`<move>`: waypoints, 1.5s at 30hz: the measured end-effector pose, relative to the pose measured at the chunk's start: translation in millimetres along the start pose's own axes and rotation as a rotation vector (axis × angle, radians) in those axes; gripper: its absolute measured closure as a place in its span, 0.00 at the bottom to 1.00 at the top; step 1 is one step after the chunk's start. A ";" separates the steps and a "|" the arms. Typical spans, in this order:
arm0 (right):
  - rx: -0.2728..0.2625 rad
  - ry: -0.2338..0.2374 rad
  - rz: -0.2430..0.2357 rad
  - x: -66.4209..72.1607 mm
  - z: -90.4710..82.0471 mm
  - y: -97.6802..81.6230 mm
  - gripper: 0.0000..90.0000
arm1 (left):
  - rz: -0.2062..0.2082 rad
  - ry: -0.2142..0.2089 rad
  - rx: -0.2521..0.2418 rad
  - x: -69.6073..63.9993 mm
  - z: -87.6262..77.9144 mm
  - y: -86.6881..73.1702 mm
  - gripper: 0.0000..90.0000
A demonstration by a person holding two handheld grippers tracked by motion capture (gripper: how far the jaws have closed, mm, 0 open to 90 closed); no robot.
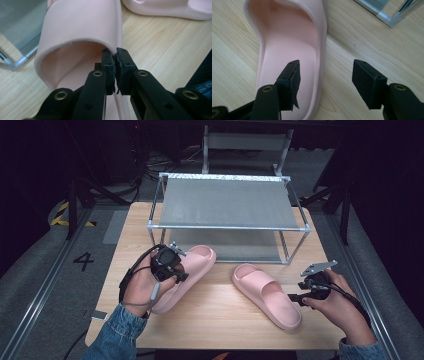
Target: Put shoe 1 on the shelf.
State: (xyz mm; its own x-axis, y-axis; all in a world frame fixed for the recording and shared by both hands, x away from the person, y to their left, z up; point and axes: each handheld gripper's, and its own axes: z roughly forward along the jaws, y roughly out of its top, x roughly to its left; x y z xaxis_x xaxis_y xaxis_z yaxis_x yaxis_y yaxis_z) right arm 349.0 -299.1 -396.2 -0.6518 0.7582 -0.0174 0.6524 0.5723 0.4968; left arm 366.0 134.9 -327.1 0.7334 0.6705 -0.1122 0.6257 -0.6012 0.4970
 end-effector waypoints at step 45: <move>-0.037 -0.012 0.022 -2.9 -17.1 -16.6 0.45 | 0.091 0.012 -0.054 -41.3 -74.0 91.2 0.95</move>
State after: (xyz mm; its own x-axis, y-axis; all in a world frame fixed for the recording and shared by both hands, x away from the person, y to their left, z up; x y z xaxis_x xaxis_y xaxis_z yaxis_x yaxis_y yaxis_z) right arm 333.5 -316.1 -389.6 -0.6327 0.7742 -0.0169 0.6516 0.5441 0.5286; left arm 373.2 84.5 -213.5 0.7829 0.6197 -0.0545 0.5415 -0.6358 0.5500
